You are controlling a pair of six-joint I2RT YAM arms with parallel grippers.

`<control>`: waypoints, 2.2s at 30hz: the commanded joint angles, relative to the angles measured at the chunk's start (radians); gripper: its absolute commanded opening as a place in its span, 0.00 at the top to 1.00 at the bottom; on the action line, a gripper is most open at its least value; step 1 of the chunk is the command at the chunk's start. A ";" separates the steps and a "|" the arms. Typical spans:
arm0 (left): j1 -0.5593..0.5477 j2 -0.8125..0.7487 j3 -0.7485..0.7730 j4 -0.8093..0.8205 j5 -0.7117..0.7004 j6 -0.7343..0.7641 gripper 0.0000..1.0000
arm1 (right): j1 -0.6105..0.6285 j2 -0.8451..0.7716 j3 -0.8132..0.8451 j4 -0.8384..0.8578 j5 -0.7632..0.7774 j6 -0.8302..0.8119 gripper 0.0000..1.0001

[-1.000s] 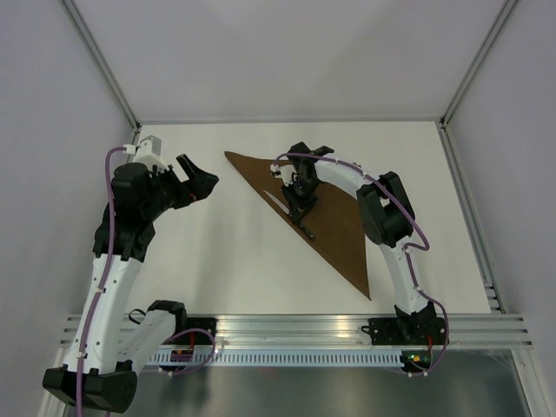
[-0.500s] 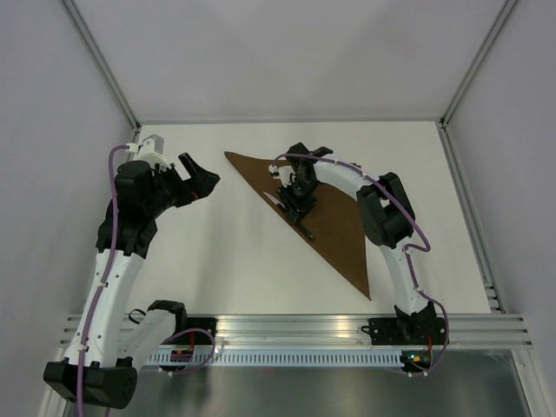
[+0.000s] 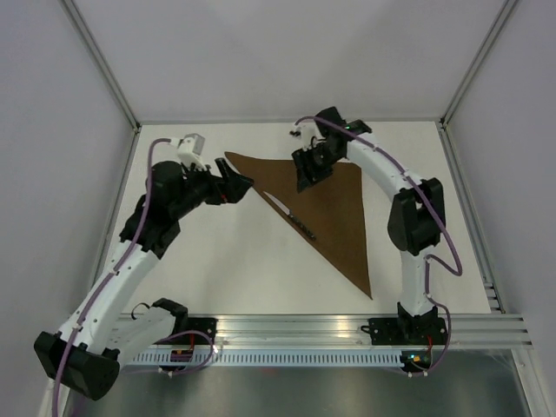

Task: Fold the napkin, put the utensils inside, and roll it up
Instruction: Place the utensil onto the napkin, then fold the napkin

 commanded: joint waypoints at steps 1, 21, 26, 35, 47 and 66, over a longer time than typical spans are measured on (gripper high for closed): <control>-0.193 0.040 -0.036 0.139 -0.121 0.103 0.03 | -0.155 -0.159 -0.012 0.039 -0.052 0.045 0.45; -1.096 0.619 -0.187 0.854 -0.597 0.702 0.11 | -0.598 -0.308 -0.364 0.260 -0.132 0.066 0.46; -1.198 0.794 -0.196 1.061 -0.591 0.841 0.13 | -0.606 -0.313 -0.378 0.270 -0.132 0.068 0.47; -1.251 1.004 -0.142 1.253 -0.620 0.987 0.13 | -0.614 -0.333 -0.404 0.283 -0.137 0.073 0.48; -1.252 1.135 -0.047 1.223 -0.596 1.015 0.23 | -0.620 -0.333 -0.407 0.290 -0.152 0.076 0.54; -1.249 1.204 -0.024 1.249 -0.611 1.015 0.48 | -0.620 -0.333 -0.410 0.293 -0.155 0.085 0.61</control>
